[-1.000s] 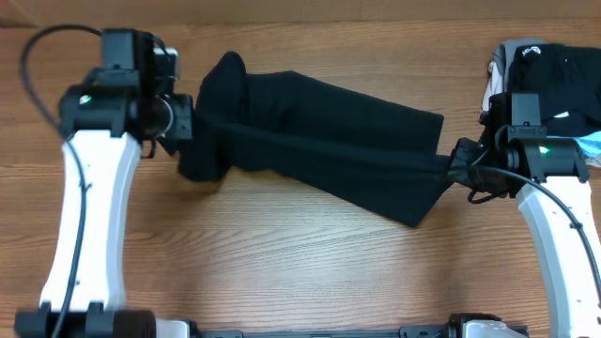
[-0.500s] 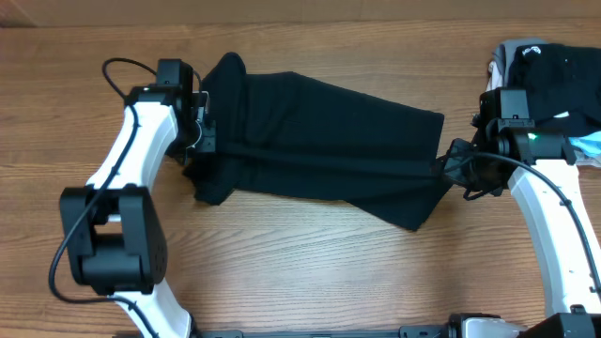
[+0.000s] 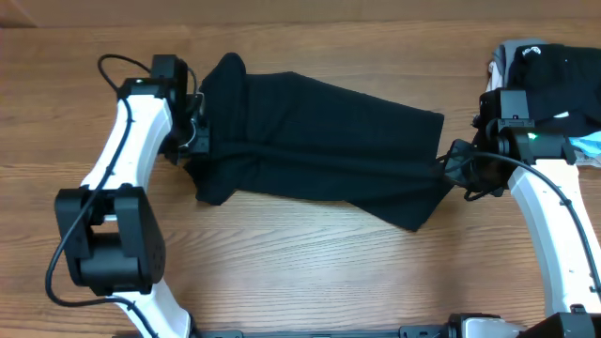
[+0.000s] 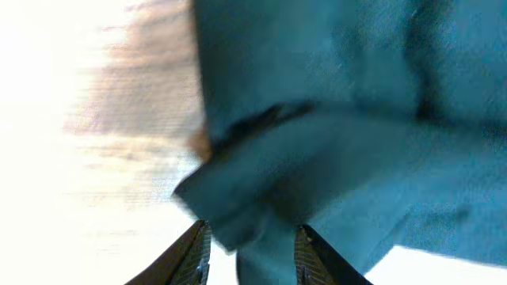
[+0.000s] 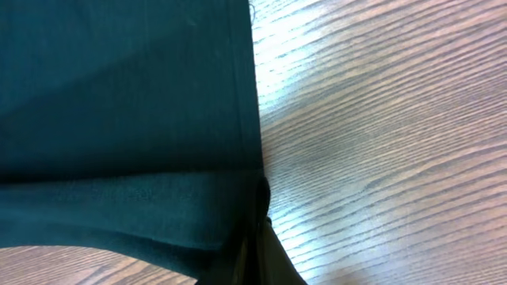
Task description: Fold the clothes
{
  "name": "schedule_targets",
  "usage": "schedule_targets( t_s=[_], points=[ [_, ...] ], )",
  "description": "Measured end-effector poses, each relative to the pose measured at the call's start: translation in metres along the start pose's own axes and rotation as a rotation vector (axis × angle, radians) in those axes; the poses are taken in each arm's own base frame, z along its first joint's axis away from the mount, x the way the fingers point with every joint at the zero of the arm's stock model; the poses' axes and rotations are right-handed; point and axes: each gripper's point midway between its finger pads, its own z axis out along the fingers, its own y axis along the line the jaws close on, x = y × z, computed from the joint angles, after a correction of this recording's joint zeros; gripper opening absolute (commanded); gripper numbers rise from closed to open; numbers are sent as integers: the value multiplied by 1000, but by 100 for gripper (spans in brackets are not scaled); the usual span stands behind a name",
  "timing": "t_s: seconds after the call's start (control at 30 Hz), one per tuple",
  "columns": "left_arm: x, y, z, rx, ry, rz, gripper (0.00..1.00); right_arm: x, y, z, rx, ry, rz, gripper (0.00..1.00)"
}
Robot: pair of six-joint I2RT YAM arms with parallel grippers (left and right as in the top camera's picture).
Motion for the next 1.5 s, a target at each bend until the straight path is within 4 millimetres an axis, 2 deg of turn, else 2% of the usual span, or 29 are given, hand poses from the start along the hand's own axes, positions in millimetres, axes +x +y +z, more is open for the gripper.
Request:
schedule_targets(
  t_s=[0.17, 0.33, 0.47, 0.67, 0.87, 1.13, 1.3, 1.5],
  points=[
    [6, 20, -4, -7, 17, -55, 39, 0, -1, 0, 3, 0, 0, 4],
    [13, 28, 9, -14, 27, -71, 39, 0, -1, 0, 3, -1, 0, 4],
    [22, 24, 26, -6, 40, -20, 38, -2, 0, 0, 0, -7, 0, 4],
    [22, 10, 43, 4, 17, 109, 39, -3, 0, 0, 4, -15, 0, 4],
    [9, 2, 45, 6, -40, 165, 40, -3, 0, 0, 4, -14, 0, 4],
    [7, -10, 45, 7, -53, 240, 41, -3, 0, 0, 4, -14, 0, 4],
    [4, -15, 45, 7, -66, 268, 29, -3, -1, 0, 5, -14, 0, 4],
    [-1, -15, 45, 3, -86, 272, 4, -3, -1, 2, 7, -9, 0, 4]
  ],
)
